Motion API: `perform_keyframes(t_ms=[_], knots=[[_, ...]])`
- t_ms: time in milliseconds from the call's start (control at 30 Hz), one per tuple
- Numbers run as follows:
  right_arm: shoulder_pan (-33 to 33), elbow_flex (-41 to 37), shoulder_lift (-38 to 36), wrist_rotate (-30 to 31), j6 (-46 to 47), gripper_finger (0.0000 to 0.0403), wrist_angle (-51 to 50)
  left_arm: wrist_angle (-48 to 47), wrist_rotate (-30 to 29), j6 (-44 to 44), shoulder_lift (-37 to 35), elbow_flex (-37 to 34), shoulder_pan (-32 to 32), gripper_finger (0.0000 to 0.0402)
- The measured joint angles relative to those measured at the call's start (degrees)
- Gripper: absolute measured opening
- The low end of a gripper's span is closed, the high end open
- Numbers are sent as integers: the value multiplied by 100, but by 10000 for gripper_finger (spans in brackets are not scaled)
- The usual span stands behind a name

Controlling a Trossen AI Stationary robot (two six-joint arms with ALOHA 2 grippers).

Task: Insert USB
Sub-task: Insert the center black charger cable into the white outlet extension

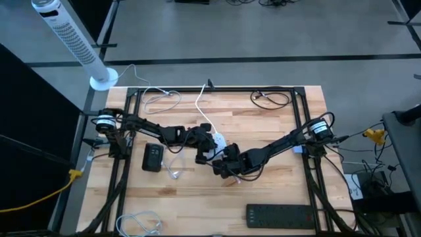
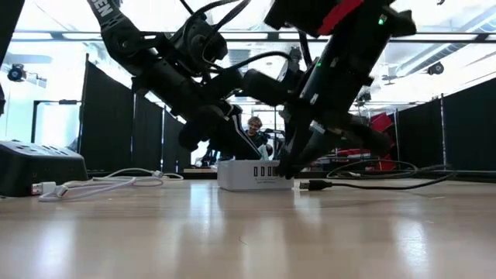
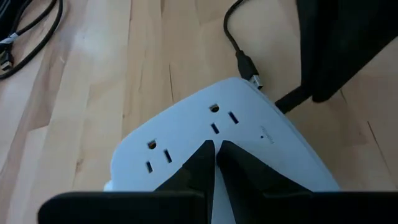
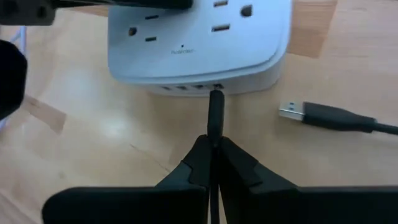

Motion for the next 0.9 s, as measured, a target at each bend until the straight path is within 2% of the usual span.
perform_keyframes(t_ms=[333,600,900], knots=[[-2,151,162,56,-668,2,96,847,48,-40,-2,-535,0,23],[-2,307,63,-83,-740,1,-451,906,148,-42,-2,-577,-2,23],[-17,321,67,-93,-760,1,-397,907,266,-131,-2,-579,-5,23]])
